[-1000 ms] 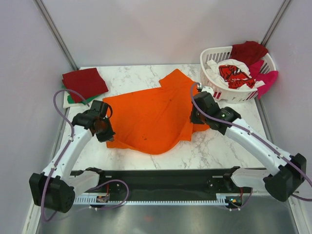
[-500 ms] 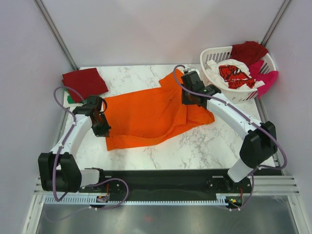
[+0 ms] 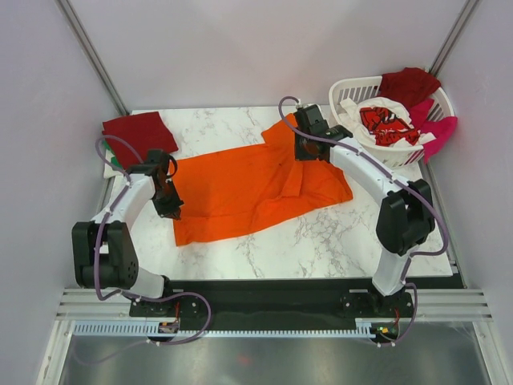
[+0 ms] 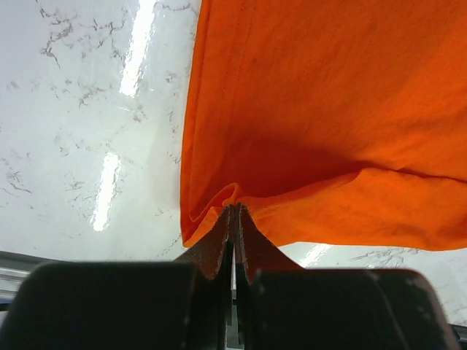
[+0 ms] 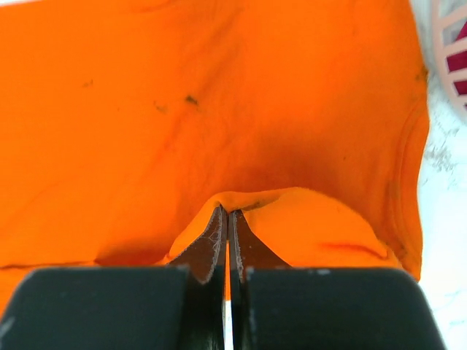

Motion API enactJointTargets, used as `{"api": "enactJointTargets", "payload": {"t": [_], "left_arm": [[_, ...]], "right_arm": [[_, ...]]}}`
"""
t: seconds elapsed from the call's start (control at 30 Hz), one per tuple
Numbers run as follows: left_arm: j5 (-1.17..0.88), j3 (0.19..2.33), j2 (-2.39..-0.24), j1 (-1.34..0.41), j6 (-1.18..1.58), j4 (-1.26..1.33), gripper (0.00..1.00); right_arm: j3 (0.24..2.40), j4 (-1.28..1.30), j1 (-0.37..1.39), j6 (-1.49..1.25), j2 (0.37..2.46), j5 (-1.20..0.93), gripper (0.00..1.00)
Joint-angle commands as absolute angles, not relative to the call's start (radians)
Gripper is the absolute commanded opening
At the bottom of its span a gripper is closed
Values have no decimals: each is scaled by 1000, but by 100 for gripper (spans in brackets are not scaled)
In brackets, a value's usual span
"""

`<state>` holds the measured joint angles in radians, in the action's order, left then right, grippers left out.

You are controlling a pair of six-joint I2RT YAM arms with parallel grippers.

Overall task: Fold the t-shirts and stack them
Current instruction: Fold the tshirt

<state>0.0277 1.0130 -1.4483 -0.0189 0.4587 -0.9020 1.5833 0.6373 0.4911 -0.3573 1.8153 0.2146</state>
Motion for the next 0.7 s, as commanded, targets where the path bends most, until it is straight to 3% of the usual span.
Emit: {"api": "enactJointTargets", "payload": {"t": [0.0, 0.37, 0.67], "left_arm": [[60, 1055, -1473, -14, 422, -874, 2], [159, 1065, -1529, -14, 420, -862, 2], [186, 1089, -1575, -12, 416, -848, 2]], "right_arm": [[1672, 609, 476, -331, 1842, 204, 0], [1721, 611, 440, -313, 1959, 156, 0], [1723, 620, 408, -347, 1999, 242, 0]]}}
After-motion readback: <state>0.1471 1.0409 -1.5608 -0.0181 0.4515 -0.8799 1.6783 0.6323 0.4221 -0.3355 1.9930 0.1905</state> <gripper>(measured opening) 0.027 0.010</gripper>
